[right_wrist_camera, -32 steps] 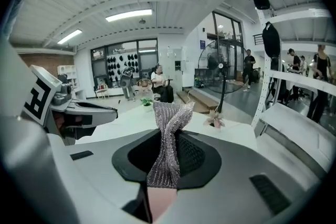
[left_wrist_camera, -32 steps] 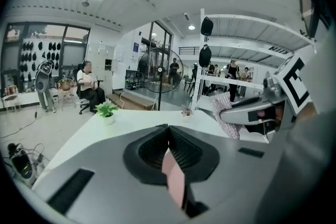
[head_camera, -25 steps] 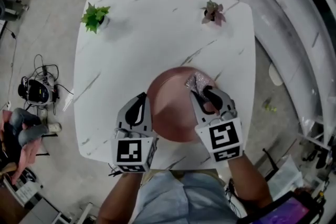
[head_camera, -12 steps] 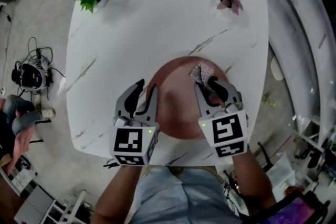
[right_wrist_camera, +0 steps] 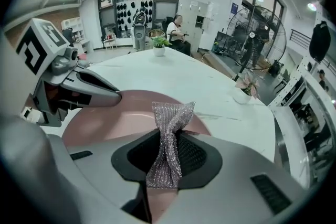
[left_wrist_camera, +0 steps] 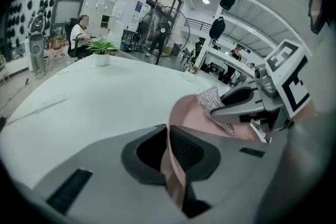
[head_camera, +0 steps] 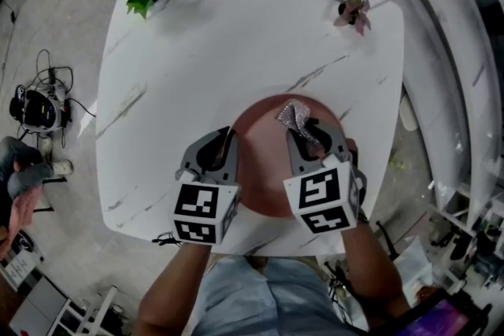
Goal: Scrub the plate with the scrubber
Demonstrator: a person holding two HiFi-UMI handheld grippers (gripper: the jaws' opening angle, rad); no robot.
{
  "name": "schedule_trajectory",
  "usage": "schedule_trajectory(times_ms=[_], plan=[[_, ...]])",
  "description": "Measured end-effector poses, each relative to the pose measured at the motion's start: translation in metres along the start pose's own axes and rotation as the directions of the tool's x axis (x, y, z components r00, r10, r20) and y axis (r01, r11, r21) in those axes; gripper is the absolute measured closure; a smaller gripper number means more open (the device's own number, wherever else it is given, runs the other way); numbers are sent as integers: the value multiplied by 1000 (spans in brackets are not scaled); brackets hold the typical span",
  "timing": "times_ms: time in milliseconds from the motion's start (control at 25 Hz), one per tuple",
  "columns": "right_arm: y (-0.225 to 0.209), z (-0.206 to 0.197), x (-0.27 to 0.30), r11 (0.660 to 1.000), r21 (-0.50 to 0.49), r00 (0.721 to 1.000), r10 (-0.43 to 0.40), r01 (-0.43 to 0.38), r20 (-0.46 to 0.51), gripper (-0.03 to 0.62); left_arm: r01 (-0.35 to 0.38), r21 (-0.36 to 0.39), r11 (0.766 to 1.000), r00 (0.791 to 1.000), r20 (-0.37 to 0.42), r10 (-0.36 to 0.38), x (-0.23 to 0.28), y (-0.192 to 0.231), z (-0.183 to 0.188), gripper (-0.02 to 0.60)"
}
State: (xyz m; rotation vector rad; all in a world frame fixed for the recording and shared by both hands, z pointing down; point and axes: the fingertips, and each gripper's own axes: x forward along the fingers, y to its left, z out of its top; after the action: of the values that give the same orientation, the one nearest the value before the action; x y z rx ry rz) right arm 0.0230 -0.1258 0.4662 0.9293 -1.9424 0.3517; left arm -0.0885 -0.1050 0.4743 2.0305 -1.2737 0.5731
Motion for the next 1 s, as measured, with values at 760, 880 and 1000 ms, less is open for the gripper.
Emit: schedule_trajectory(times_ms=[760,880,1000], plan=[[-24,5,2,981,-186,976,-94,57,-196,513,62,-28,998,998,-29,-63,1,-2,0,561],[-12,0,16,951,-310,951,-100,5,-292,517,86,-34,996,995,-44,-88,2,-3,0,561],[5,5,24,900,-435,945,-111,-36,-308,520,110,-33,993,992,-63,-112,3,-4,-1,561]])
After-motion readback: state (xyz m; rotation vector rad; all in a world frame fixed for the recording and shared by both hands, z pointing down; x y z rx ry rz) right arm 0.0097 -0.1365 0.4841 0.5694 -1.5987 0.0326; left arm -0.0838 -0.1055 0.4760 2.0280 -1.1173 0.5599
